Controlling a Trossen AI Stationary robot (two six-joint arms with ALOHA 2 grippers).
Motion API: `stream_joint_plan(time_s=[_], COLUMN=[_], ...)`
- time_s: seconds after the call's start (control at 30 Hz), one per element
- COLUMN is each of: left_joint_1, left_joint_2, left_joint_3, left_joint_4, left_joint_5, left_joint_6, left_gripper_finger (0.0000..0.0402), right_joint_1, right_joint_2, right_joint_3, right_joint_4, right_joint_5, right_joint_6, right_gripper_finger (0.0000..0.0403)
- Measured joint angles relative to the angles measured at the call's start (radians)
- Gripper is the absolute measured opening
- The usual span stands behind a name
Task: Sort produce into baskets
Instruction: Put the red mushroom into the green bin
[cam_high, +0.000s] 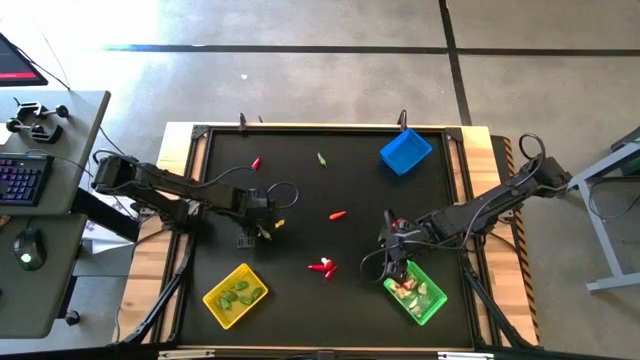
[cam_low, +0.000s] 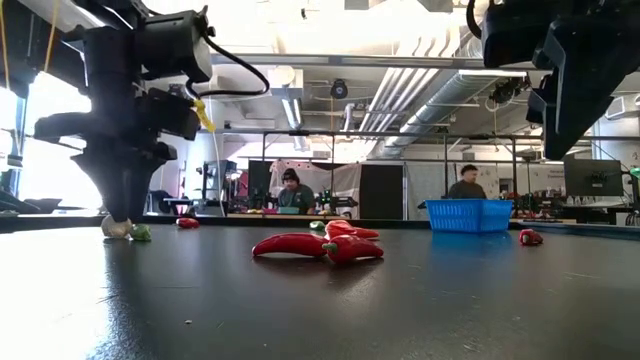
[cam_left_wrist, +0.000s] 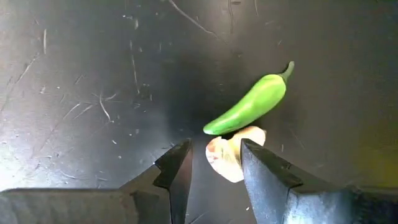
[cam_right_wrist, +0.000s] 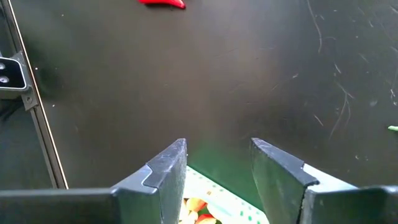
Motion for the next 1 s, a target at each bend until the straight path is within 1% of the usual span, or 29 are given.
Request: stream_joint_plan(time_s=[0.17,0.3,0.43,0.57,0.6,0.67,0.8,0.9,1.0], left_joint_1=[0.000,0.000,0.000,0.000,0.000,0.000,0.025,0.077,0.147], left_joint_2=[0.000,0.000,-0.001,-0.005,-0.012,-0.033,-0.106,-0.146,-0.150], left_joint_3=[0.000,-0.019,-0.028,-0.029,-0.030,-0.032,-0.032,-0.032,-0.031], left_joint_4=[-0.006,-0.013,-0.009,-0.006,-0.006,-0.006,0.032,0.145,0.292], left_joint_5=[0.031,0.045,0.048,0.048,0.048,0.059,0.140,0.206,0.314], left_joint_6=[-0.002,-0.036,-0.055,-0.051,-0.048,-0.049,-0.053,-0.070,-0.090], left_gripper_finger=[0.0120,0.0107,0.0074,0.0019,0.0011,0.0008,0.0004,0.0003,0.0001], right_joint_1=[0.000,0.000,0.000,0.000,0.000,0.000,0.000,-0.010,-0.040], right_joint_2=[0.000,0.000,0.000,0.000,0.000,0.000,0.000,0.000,0.001], right_joint_3=[0.000,0.000,0.000,0.000,0.000,0.000,0.000,0.000,0.000], right_joint_4=[0.000,0.000,0.000,0.000,0.002,0.015,0.101,0.186,0.281], right_joint_5=[0.008,0.010,0.010,0.027,0.036,0.060,0.164,0.248,0.297], right_joint_6=[-0.008,-0.008,-0.008,-0.026,-0.034,-0.056,-0.144,-0.258,-0.368], right_gripper_finger=[0.0167,0.0167,0.0167,0.0167,0.0167,0.0167,0.0167,0.0167,0.0167])
